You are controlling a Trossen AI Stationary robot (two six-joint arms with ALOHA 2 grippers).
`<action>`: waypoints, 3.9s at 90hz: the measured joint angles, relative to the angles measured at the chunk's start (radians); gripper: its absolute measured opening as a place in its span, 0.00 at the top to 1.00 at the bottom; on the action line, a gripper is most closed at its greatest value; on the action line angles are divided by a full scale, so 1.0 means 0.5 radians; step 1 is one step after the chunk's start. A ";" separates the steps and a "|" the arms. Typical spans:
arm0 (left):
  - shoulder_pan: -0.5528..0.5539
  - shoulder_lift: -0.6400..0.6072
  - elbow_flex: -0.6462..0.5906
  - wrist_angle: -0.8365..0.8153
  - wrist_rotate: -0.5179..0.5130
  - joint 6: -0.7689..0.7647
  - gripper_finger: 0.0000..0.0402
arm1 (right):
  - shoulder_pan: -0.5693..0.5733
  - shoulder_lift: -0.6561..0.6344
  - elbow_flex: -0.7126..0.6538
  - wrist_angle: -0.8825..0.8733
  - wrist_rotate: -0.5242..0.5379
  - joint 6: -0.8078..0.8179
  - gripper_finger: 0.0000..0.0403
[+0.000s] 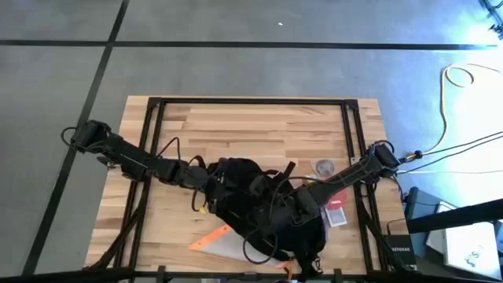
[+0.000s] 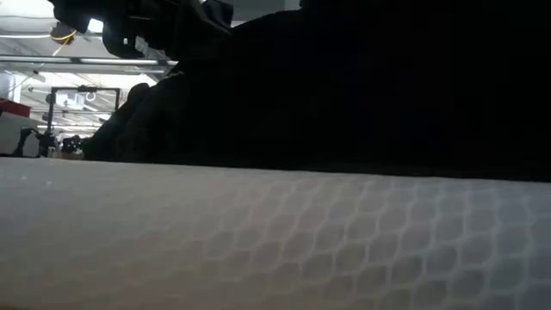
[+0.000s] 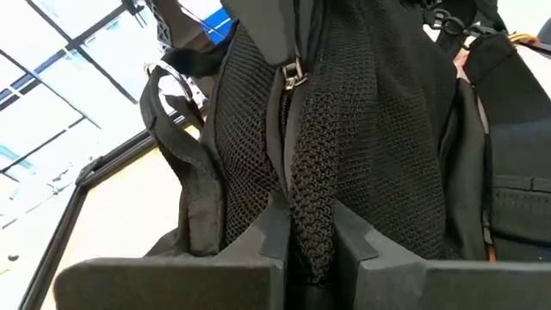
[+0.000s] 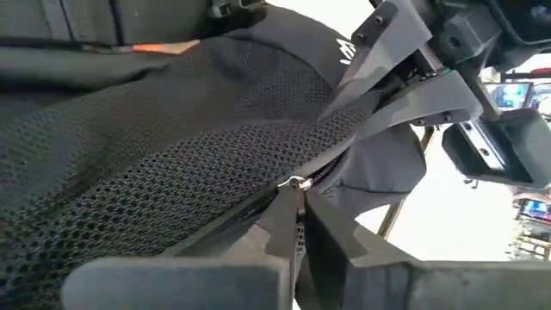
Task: Unpack backpack
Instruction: Open the black bag
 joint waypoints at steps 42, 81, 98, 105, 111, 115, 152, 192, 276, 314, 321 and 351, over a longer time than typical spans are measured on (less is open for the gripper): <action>0.000 0.000 0.004 -0.041 0.002 -0.011 0.96 | -0.002 -0.001 0.003 -0.135 -0.169 0.186 1.00; -0.001 0.000 0.004 -0.050 0.003 -0.020 0.96 | 0.111 -0.001 0.002 -0.251 -0.201 0.473 1.00; -0.001 0.000 0.003 -0.044 0.001 -0.022 0.96 | 0.186 -0.001 0.000 -0.405 -0.199 0.684 1.00; -0.001 0.000 0.003 -0.044 0.001 -0.022 0.96 | 0.218 -0.004 -0.001 -0.439 -0.199 0.746 1.00; -0.001 0.000 0.003 -0.043 0.001 -0.023 0.96 | 0.249 -0.019 -0.002 -0.457 -0.201 0.819 1.00; -0.001 0.000 0.003 -0.041 0.001 -0.026 0.96 | 0.278 -0.041 -0.003 -0.476 -0.201 0.881 1.00; 0.001 0.000 0.003 -0.019 -0.003 -0.027 0.96 | 0.579 -0.192 -0.005 -0.784 -0.041 1.504 1.00; 0.003 -0.002 -0.005 -0.041 -0.009 -0.027 0.96 | 0.807 -0.203 -0.004 -1.106 -0.245 1.972 1.00; 0.013 -0.002 -0.001 -0.024 0.008 -0.033 0.96 | 0.641 -0.195 -0.137 -0.620 0.200 1.273 0.51; 0.013 -0.001 -0.001 -0.028 0.007 -0.041 0.96 | 0.555 -0.193 -0.137 -0.693 0.161 1.083 0.87; 0.013 0.000 -0.001 -0.028 0.006 -0.043 0.96 | 0.533 -0.193 -0.137 -0.694 0.159 1.031 0.87; 0.013 0.001 0.000 -0.033 0.007 -0.054 0.96 | 0.495 -0.173 -0.137 -0.696 0.064 0.964 0.96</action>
